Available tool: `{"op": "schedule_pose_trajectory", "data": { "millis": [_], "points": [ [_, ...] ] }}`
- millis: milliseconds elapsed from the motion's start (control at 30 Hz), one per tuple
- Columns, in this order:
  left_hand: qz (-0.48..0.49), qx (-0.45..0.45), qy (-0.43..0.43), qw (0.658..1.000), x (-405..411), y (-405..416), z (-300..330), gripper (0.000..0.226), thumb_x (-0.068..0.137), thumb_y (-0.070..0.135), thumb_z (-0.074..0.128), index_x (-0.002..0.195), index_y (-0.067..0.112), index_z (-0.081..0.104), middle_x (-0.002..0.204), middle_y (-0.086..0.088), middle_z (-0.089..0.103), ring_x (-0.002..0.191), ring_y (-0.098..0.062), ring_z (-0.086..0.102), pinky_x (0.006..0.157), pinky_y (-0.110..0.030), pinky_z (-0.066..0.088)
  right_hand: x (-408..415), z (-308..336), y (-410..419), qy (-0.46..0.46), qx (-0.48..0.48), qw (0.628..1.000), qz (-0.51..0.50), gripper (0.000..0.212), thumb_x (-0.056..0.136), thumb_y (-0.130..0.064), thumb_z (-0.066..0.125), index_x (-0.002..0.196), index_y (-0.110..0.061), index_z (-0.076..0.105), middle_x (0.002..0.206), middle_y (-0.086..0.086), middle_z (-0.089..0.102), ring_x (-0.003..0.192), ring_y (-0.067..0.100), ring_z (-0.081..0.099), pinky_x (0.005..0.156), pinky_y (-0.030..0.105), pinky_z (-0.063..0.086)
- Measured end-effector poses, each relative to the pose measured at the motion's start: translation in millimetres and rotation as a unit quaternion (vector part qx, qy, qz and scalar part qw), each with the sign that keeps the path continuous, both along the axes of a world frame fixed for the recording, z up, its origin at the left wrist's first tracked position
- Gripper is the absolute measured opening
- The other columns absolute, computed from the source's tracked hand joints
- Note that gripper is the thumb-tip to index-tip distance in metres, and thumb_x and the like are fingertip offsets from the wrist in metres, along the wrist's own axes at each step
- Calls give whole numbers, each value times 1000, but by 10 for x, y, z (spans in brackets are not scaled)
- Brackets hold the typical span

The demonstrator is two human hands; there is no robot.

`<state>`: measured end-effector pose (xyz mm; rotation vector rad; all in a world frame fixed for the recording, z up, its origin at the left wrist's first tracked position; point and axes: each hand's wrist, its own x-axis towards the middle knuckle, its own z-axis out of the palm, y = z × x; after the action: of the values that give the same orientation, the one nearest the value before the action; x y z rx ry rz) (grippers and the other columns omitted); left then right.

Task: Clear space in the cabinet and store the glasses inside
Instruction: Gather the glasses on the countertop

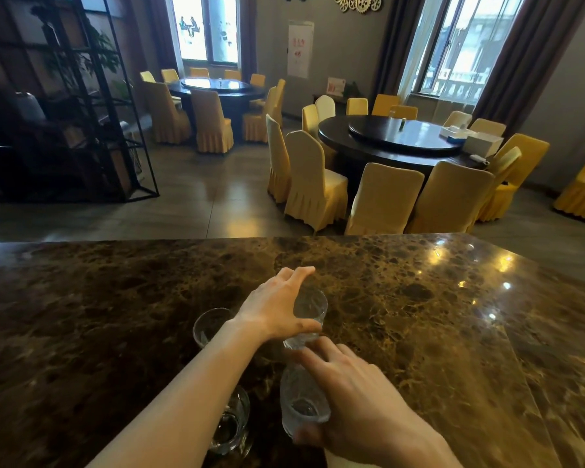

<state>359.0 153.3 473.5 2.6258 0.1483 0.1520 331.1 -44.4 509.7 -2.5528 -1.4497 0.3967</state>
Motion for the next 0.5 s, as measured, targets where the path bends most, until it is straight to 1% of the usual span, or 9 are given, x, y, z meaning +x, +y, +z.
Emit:
{"op": "schedule_pose_trajectory", "data": {
  "millis": [67, 100, 167, 233, 267, 333, 400, 500],
  "points": [
    [27, -7, -27, 999, -154, 66, 125, 83, 79, 59, 72, 147, 41, 29, 143, 9, 46, 129, -14, 49, 104, -41, 47, 24, 117, -66, -21, 40, 999, -9, 91, 74, -65, 71, 149, -45, 21, 144, -18, 36, 125, 11, 43, 99, 38, 48],
    [41, -9, -42, 998, -269, 110, 183, 75, 80, 61, 69, 144, 41, 35, 137, 12, 51, 124, -10, 51, 101, -40, 48, 44, 181, -85, -34, 63, 997, -13, 86, 76, -66, 68, 147, -46, 24, 138, -21, 41, 121, 8, 46, 96, 36, 49],
    [59, -6, -59, 996, -566, 204, 278, 61, 80, 67, 64, 134, 43, 46, 123, 19, 57, 111, -1, 55, 96, -35, 51, 98, 303, -47, -51, 103, 993, -18, 74, 80, -62, 66, 144, -46, 32, 130, -24, 49, 116, 5, 52, 93, 33, 51],
    [82, -2, -68, 994, -914, 276, 313, 53, 81, 68, 63, 126, 44, 51, 114, 24, 59, 102, 4, 57, 90, -31, 53, 156, 405, 92, -59, 123, 991, -16, 66, 82, -58, 67, 141, -46, 39, 128, -22, 54, 114, 4, 56, 91, 32, 53],
    [102, -3, -73, 992, -1093, 297, 308, 51, 81, 67, 63, 125, 44, 52, 112, 26, 59, 100, 5, 57, 89, -30, 53, 180, 437, 201, -62, 124, 990, -11, 64, 83, -57, 68, 140, -45, 41, 128, -20, 56, 112, 6, 57, 90, 32, 54],
    [146, -13, -75, 986, -1436, 294, 254, 57, 79, 66, 66, 129, 47, 48, 116, 29, 56, 106, 8, 54, 93, -28, 52, 227, 443, 464, -71, 114, 991, 7, 62, 83, -51, 71, 138, -42, 45, 125, -16, 58, 110, 10, 59, 88, 34, 55],
    [174, -36, -58, 982, -1736, 241, 174, 75, 73, 70, 69, 138, 49, 37, 125, 33, 47, 116, 9, 49, 101, -28, 47, 267, 383, 772, -75, 89, 993, 28, 62, 83, -44, 75, 138, -41, 46, 125, -11, 57, 111, 15, 59, 89, 37, 54],
    [183, -62, -14, 981, -2029, 137, 35, 101, 60, 80, 68, 145, 51, 22, 134, 37, 31, 127, 8, 37, 109, -29, 39, 315, 209, 1252, -59, 46, 995, 61, 71, 79, -37, 81, 141, -35, 46, 127, -3, 54, 114, 22, 57, 91, 41, 53]
  ]
}}
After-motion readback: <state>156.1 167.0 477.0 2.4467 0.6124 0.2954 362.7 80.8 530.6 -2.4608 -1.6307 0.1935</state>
